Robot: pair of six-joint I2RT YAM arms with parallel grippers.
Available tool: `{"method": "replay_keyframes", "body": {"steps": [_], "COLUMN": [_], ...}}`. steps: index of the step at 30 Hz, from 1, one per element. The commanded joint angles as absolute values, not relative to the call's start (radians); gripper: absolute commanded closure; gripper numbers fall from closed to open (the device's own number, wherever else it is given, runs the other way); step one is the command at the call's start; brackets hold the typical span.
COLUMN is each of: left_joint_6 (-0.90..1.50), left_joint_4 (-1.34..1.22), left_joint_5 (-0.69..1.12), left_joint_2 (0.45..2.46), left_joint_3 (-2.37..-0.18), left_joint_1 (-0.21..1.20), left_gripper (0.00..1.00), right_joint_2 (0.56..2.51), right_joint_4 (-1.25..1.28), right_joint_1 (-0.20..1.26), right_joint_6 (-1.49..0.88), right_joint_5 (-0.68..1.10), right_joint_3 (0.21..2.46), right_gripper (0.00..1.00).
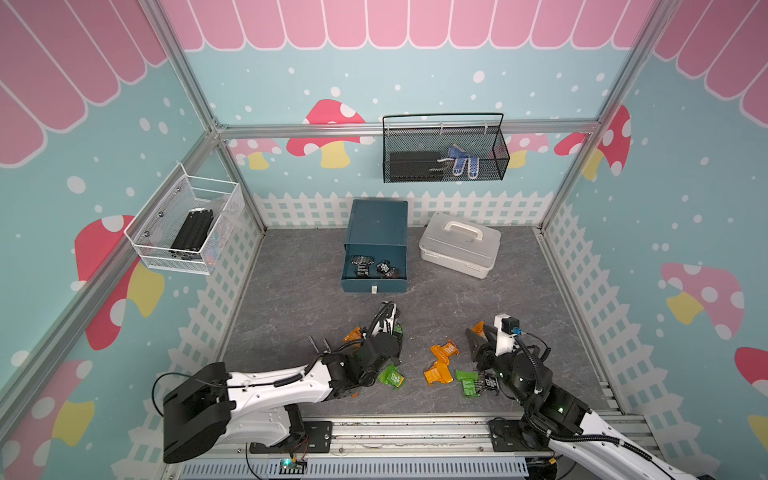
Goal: Place the cookies into the drawer by color
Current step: Pick up the cookie at the center of the board.
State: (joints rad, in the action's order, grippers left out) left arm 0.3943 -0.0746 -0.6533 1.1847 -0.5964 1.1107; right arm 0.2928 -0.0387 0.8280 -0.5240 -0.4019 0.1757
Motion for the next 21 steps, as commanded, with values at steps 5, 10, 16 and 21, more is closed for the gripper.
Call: {"method": "replay_keyframes", "body": {"steps": [5, 10, 16, 21], "left_joint_6": [0.440, 0.443, 0.382, 0.389], "left_joint_4": [0.184, 0.370, 0.466, 0.575], "left_joint_5": [-0.618, -0.706, -0.854, -0.766], "left_joint_2": [1.031, 1.000, 1.058, 1.186], "left_joint_3": [-0.749, -0.921, -1.111, -1.275], "left_joint_1": [1.164, 1.170, 1.152, 0.981], "left_gripper": [1.00, 1.00, 1.00, 1.00], "right_joint_2": [0.358, 0.481, 0.696, 0.859], "right_joint_4": [-0.026, -0.008, 0.080, 0.071], "right_joint_1": [0.824, 0.823, 0.821, 0.769], "right_joint_6": [-0.499, -0.484, -0.427, -0.415], "right_joint_5": [-0.283, -0.220, -0.110, -0.021], "right_joint_3": [0.296, 0.389, 0.535, 0.712], "right_gripper": [0.43, 0.42, 0.38, 0.37]}}
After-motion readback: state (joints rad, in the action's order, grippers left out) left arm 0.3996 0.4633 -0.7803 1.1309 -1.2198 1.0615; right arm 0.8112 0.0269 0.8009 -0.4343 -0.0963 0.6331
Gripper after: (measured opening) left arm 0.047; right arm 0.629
